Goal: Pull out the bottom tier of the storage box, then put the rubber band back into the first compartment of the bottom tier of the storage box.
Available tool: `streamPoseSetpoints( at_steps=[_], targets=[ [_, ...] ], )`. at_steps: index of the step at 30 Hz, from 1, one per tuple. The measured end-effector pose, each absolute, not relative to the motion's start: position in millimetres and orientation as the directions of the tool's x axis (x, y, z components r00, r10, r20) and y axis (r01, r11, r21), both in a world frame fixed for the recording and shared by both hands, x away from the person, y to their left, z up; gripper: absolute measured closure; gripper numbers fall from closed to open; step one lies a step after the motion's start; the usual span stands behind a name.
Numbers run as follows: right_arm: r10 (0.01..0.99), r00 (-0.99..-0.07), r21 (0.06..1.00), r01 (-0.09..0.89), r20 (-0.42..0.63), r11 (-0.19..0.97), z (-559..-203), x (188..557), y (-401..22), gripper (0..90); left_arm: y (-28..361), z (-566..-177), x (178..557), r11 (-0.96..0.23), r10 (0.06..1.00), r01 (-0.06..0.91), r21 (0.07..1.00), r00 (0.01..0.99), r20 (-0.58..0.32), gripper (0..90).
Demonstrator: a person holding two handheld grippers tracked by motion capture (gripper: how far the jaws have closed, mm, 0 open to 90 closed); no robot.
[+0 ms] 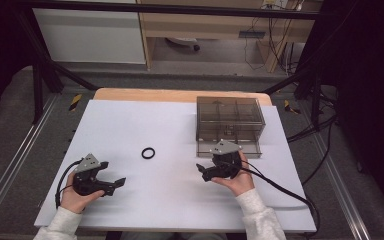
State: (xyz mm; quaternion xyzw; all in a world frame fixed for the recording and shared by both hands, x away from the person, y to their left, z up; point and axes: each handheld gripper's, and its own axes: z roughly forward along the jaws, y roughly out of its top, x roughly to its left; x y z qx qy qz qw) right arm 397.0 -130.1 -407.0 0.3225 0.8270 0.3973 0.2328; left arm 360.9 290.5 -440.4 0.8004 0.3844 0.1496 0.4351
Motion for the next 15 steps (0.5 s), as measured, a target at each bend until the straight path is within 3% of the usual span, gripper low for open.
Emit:
streamPoseSetpoints(
  at_steps=[15],
  targets=[
    [0.72,-0.688,0.821,0.357,-0.091,0.445,-403.7,406.1,-113.0,3.0,289.7,-440.6,361.1,-0.327,0.746,0.486,0.81,0.659,-0.095,4.2]
  ],
)
